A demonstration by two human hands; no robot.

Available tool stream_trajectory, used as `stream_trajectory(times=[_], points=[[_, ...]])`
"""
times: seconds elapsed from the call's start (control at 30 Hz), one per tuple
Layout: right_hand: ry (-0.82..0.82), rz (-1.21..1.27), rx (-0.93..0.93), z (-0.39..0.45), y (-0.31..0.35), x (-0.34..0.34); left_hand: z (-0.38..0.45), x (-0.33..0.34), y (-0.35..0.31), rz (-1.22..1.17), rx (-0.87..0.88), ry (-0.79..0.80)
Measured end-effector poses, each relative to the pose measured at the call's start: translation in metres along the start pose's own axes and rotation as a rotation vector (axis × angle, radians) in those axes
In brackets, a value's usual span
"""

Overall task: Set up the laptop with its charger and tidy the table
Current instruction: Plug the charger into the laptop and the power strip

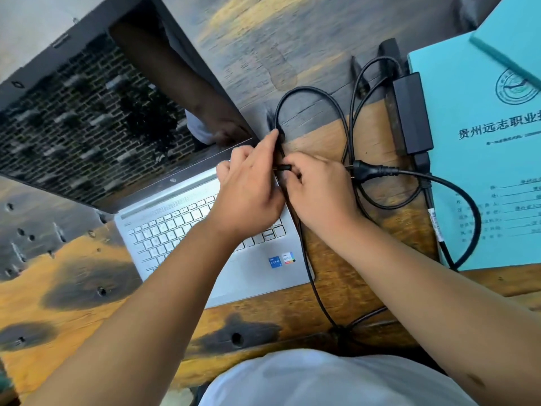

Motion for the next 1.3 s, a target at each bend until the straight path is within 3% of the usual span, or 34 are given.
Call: stream_trajectory(times=[0.2,0.4,0.6,1.3], points=[[-0.019,0.005,-0.065,0.015,0.003,0.000,0.019,-0.018,-0.005,-0.164,0.095,0.085],[0.017,0.039,-0.075,0.019,0.001,0.002,-0.025,-0.017,0.015,-0.066,0.076,-0.050],[0.051,0.063,-0.023,0.025,-0.002,0.002,-0.058,0.013,0.021,0.189,-0.015,-0.022],[0.151,-0.097,-0.044,0.035,0.011,0.004,-0.056,0.036,-0.002,0.152,-0.286,-0.089]])
Point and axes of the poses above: each hand's wrist, its own z-axis towards the middle knuckle, its own x-axis out of the palm, y = z × x, the point moved 6 cm from there along z, towards the middle knuckle, and after that the axes turned 2 degrees about x, right-handed, at the moved point
